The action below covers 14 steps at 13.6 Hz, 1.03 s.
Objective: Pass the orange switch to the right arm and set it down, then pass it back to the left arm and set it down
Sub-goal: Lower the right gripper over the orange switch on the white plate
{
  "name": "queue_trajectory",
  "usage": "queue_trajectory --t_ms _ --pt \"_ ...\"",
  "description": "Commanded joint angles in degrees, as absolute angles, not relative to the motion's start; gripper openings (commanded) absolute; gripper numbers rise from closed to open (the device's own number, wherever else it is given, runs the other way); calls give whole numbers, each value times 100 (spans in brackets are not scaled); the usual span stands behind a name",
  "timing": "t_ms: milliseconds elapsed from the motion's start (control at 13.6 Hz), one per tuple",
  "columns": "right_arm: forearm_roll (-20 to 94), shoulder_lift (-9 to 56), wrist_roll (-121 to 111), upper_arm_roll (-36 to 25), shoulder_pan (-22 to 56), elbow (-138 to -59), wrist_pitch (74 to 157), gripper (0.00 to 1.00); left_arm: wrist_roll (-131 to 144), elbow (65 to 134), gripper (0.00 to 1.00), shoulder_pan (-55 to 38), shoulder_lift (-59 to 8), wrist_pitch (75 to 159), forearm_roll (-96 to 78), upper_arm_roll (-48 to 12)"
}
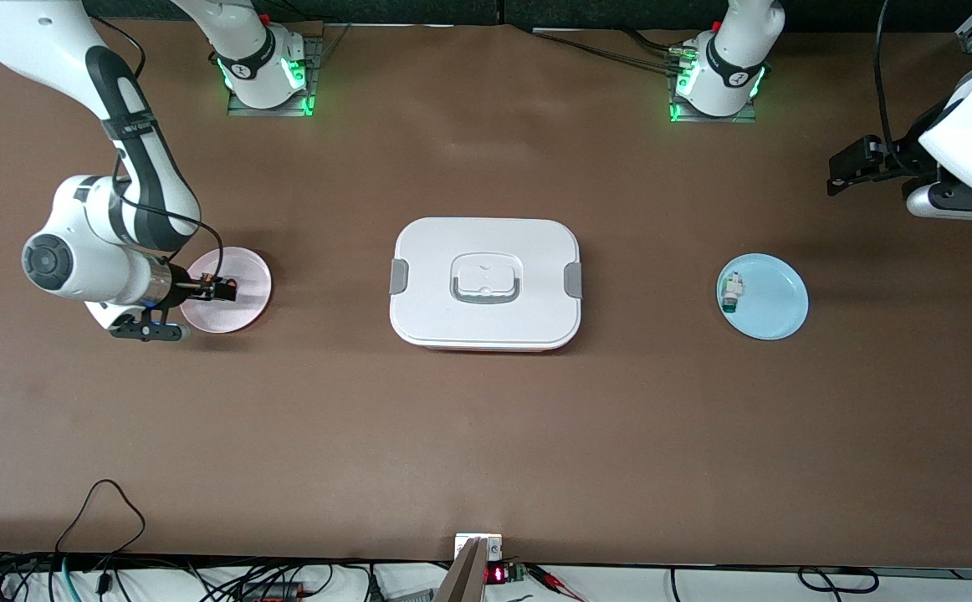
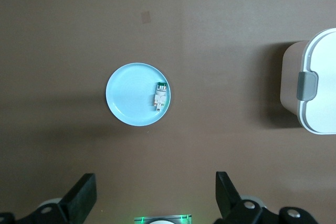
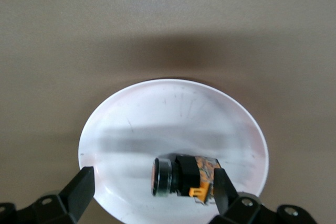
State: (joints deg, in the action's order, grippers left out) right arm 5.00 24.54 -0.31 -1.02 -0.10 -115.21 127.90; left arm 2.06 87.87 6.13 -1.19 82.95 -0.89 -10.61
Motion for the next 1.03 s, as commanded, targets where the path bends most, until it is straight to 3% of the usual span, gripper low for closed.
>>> queue_trajectory --t_ms 0,959 --pt "633 2514 -97 -62 -53 -11732 13164 100 149 8780 100 659 -97 8279 -35 -1090" --pt "642 2373 -184 -62 -316 -11892 12797 100 176 8701 100 606 -123 8279 -35 -1099"
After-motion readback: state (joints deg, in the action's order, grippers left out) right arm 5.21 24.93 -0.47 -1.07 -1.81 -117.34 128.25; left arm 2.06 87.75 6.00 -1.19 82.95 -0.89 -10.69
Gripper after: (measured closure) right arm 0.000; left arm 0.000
